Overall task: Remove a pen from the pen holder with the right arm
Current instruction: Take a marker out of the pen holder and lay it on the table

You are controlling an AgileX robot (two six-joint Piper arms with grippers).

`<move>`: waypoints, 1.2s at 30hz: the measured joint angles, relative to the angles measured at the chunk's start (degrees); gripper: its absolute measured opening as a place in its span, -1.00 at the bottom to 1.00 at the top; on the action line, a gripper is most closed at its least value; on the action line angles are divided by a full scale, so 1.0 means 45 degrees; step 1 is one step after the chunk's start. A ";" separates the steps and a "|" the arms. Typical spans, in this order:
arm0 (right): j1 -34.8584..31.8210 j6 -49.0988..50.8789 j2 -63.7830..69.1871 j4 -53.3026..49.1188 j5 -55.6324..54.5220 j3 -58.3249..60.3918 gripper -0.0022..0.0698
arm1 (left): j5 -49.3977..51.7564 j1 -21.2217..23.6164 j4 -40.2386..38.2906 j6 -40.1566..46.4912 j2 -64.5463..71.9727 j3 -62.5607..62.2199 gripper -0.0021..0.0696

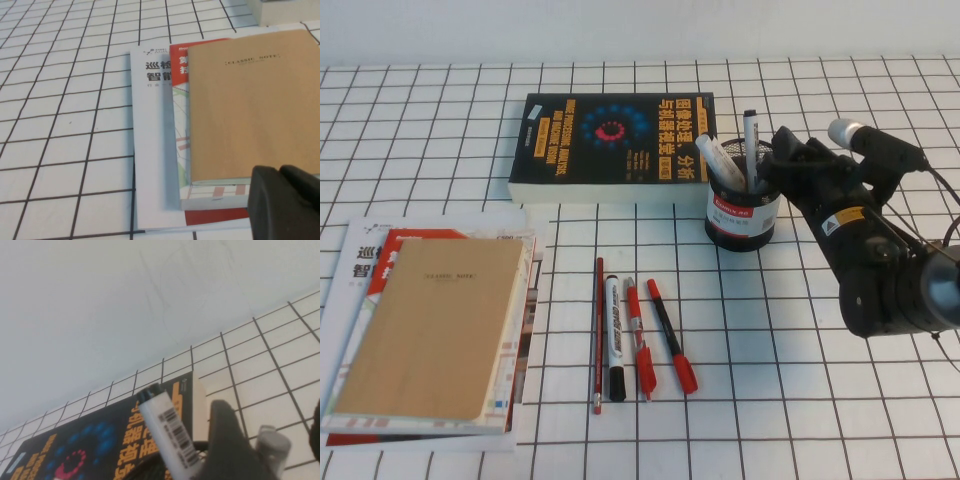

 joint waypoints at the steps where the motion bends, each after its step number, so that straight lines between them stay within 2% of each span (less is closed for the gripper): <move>1: -0.0030 0.0000 0.0029 0.0072 0.0000 -0.0071 -0.04 | 0.0000 0.0000 0.0000 0.0000 0.0000 0.0000 -0.95; 25: -0.0109 0.0000 0.0443 -0.0252 0.0265 -0.0629 -0.07 | 0.0000 0.0000 0.0000 0.0000 0.0000 0.0000 -0.95; 29: -0.0109 0.0000 0.0443 -0.0252 0.0217 -0.0629 -0.18 | 0.0000 0.0000 0.0000 0.0000 0.0000 0.0000 -0.95; 36: -0.0109 0.0000 0.0443 -0.0281 0.0034 -0.0629 -0.48 | 0.0000 0.0000 0.0000 0.0000 0.0000 0.0000 -0.95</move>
